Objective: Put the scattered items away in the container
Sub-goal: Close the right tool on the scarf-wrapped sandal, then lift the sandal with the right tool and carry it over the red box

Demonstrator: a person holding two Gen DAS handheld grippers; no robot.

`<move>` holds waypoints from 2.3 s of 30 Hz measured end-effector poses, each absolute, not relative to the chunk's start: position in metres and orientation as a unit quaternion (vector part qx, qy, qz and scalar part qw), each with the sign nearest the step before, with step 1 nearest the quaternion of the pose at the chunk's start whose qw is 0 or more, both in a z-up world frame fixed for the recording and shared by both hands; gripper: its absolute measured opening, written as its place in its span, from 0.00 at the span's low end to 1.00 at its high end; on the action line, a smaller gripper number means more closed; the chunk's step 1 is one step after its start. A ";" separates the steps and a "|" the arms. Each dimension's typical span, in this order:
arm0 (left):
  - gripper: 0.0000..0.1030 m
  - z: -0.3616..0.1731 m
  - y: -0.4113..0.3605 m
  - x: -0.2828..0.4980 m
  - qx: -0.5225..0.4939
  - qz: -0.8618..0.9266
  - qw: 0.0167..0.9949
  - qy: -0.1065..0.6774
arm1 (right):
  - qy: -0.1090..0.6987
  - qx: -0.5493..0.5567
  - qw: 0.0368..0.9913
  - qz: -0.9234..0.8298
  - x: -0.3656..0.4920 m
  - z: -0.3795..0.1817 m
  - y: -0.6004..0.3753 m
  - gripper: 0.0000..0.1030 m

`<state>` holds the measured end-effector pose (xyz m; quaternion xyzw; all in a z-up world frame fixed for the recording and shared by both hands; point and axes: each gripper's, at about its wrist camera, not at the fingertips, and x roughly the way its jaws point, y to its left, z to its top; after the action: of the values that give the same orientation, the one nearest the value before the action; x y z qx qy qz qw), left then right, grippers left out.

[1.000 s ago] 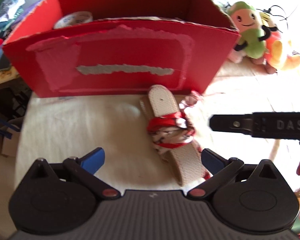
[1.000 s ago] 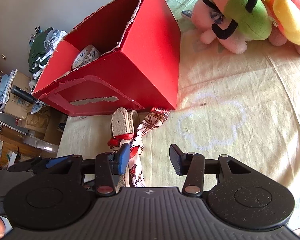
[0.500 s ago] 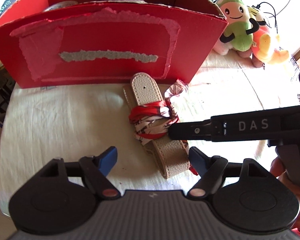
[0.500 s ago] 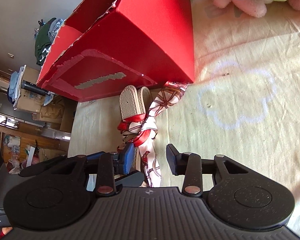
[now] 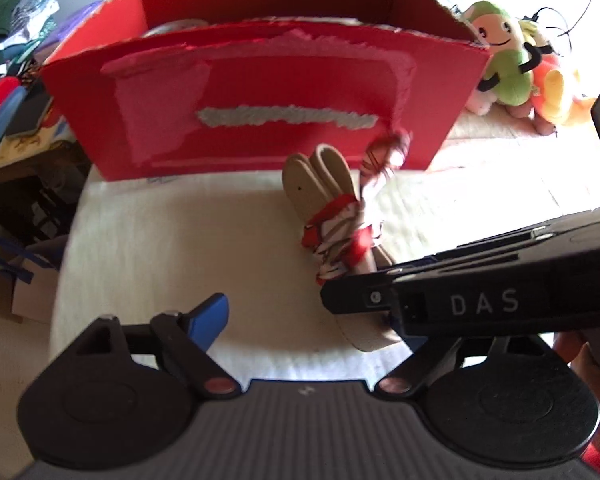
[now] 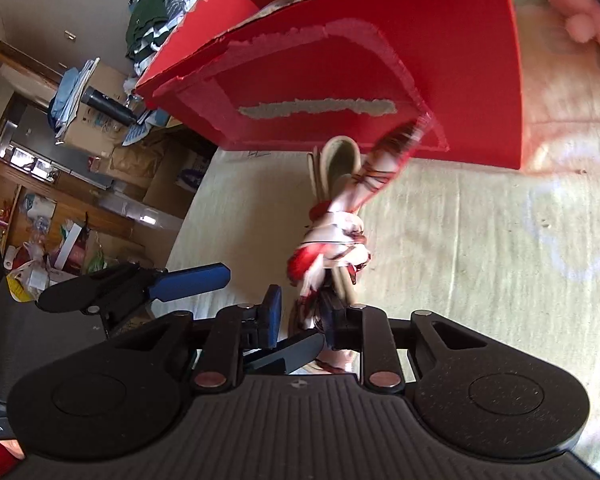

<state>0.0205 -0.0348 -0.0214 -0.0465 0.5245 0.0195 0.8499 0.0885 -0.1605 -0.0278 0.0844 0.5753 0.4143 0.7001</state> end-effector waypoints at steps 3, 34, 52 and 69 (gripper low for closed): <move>0.86 -0.024 -0.027 0.018 -0.061 0.025 0.848 0.525 | 0.576 0.072 0.700 0.416 0.087 -0.025 -0.157 0.23; 0.80 -0.038 -0.048 0.058 -0.137 -0.128 0.837 0.514 | 0.623 0.252 0.644 0.366 0.126 -0.053 -0.214 0.29; 0.45 -0.012 -0.055 0.049 -0.111 -0.135 0.841 0.513 | 0.598 0.216 0.668 0.386 0.113 -0.028 -0.217 0.28; 0.44 0.146 -0.043 0.058 -0.047 -0.156 0.902 0.400 | 0.465 0.192 0.718 0.481 0.134 0.106 -0.195 0.27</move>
<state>0.0584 -0.0425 0.1457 -0.0472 0.3997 -0.1557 0.9021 0.1338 -0.1948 0.1061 0.1918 0.4647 0.4811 0.7182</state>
